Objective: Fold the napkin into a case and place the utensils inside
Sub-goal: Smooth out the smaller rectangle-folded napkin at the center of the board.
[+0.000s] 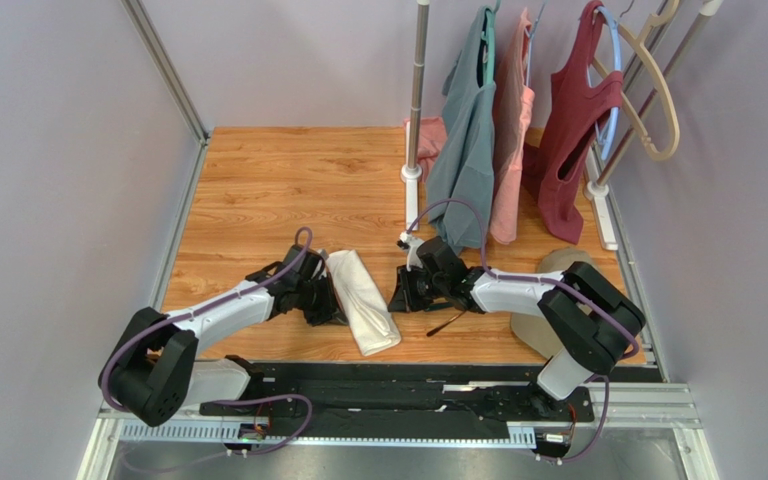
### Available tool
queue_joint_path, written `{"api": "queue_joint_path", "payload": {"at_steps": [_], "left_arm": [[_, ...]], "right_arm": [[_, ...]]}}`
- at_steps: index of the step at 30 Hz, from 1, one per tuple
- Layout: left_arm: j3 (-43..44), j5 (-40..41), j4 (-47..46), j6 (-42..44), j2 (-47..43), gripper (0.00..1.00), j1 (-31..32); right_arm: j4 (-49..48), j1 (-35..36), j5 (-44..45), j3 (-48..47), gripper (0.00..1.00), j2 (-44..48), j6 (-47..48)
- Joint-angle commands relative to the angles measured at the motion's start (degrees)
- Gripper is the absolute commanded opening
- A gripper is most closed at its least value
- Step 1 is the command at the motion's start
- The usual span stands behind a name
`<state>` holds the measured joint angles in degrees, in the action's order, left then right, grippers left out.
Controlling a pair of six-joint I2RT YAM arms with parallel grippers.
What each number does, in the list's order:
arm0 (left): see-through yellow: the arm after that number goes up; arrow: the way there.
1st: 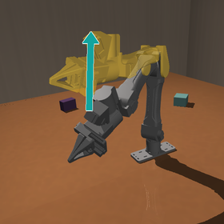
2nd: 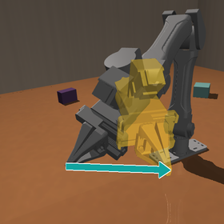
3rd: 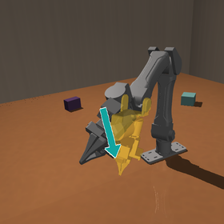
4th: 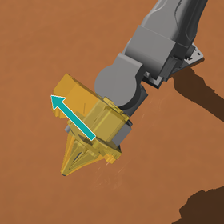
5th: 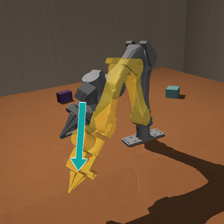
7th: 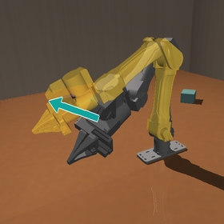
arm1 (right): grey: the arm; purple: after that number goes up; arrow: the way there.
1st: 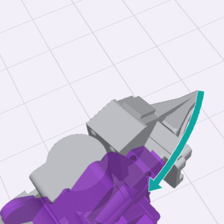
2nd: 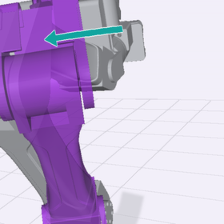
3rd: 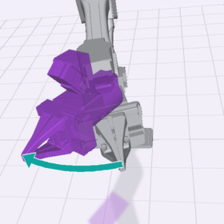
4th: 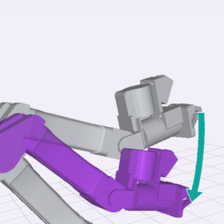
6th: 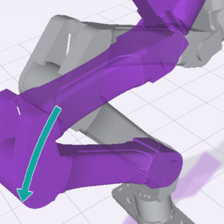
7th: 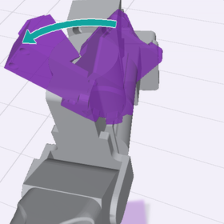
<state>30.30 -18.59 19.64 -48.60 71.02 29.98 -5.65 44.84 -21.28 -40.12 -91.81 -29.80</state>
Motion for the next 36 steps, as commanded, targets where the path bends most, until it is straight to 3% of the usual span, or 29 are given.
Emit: {"api": "queue_joint_path", "payload": {"at_steps": [1, 10, 25, 29, 31, 32, 36], "left_arm": [[-0.07, 0.39, -7.24, -5.19, 1.04, 0.0, 3.68], [-4.46, 1.98, -11.99, -7.56, 3.68, 0.0, 5.18], [-4.03, 1.89, -12.44, -8.62, 3.78, 0.0, 7.64], [-3.41, 1.72, -7.87, -8.44, -3.75, 0.21, 7.64], [-3.15, 0.49, -6.11, -9.93, -6.94, 0.27, 7.73], [-2.8, -0.04, -5.49, -10.37, -8.95, 0.44, 7.64], [-1.57, -4.25, -7.84, -15.29, -9.24, 0.47, 7.64]], "right_arm": [[-3.84, 2.18, 1.32, 0.13, 0.02, 1.99, -2.1], [-4.54, 5.26, 2.47, 0.57, 0.02, 1.73, -4.03], [-5.96, 9.56, 5.45, -0.22, 0.0, -0.05, -8.08], [-0.51, 8.78, 7.83, -1.37, 0.02, 3.47, -4.48], [0.55, 7.98, 8.01, -1.28, 0.02, 4.88, -4.13], [1.68, 7.63, 8.18, -1.37, 0.03, 6.37, -3.69], [4.24, 6.49, 9.41, -1.19, 0.09, 9.45, -2.46]]}}
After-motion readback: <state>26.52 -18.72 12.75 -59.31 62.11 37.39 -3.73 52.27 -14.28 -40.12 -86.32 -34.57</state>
